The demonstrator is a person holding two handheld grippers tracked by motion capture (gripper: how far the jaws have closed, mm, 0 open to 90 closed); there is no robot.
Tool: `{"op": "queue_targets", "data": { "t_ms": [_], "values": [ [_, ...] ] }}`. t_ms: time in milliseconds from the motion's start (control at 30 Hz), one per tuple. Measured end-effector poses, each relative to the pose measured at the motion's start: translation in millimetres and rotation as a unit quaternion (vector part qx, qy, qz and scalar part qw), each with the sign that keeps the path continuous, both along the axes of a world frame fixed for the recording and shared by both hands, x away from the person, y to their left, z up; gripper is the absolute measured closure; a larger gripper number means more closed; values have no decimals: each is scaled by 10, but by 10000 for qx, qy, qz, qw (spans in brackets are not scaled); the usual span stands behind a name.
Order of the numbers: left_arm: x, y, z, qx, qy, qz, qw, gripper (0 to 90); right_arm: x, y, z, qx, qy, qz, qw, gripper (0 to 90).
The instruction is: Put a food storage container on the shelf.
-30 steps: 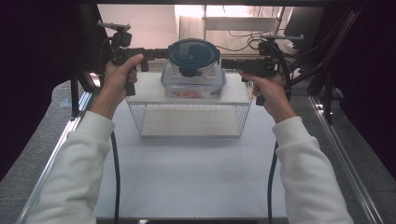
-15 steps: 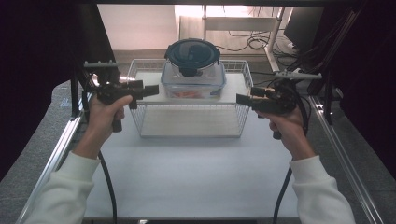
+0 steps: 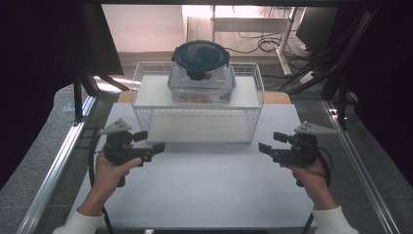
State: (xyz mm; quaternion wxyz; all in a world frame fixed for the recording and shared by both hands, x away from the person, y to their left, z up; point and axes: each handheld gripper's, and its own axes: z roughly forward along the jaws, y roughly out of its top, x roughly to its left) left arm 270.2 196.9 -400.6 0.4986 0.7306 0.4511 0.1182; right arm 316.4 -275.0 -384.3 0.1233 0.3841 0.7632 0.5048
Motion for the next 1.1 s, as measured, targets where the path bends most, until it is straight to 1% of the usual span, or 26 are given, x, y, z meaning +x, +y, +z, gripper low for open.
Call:
{"op": "queue_targets", "data": {
  "t_ms": [67,167,200,233,267,333,400,433,533,633,933,1100],
  "values": [
    [-70,-22,-144,73,53,-1,10000,159,-38,-20,-126,-35,97,-7,9999,199],
    [-147,-19,-355,141,184,-12,9997,160,-107,-51,-331,-90,271,-4,9996,199],
    [-159,-15,-397,153,209,-7,9997,165,-131,-57,-409,-125,354,19,9993,199],
    [-172,-10,-458,200,255,-4,9995,166,-143,-56,-450,-157,400,33,9991,199],
    [-178,-6,-493,253,266,17,9993,166,-156,-56,-510,-238,437,23,9988,199],
    [-191,7,-581,405,273,123,9987,171,-165,-49,-586,-338,510,-2,9981,198],
    [-192,23,-659,448,370,126,9982,175,-177,-44,-657,-472,553,-12,9974,198],
    [-192,28,-696,489,398,119,9979,177,-184,-41,-688,-500,588,-18,9970,197],
    [-184,17,-733,562,419,106,9975,186,-185,-34,-764,-518,675,-11,9964,197],
    [-187,-1,-739,587,390,15,9975,189,-180,-27,-787,-507,706,-4,9962,197],
    [-182,-22,-750,634,405,-16,9972,189,-189,-35,-784,-511,590,13,9969,189],
    [-161,-15,-755,586,452,31,9973,188,-188,-60,-772,-425,545,2,9976,179]
  ]
}}
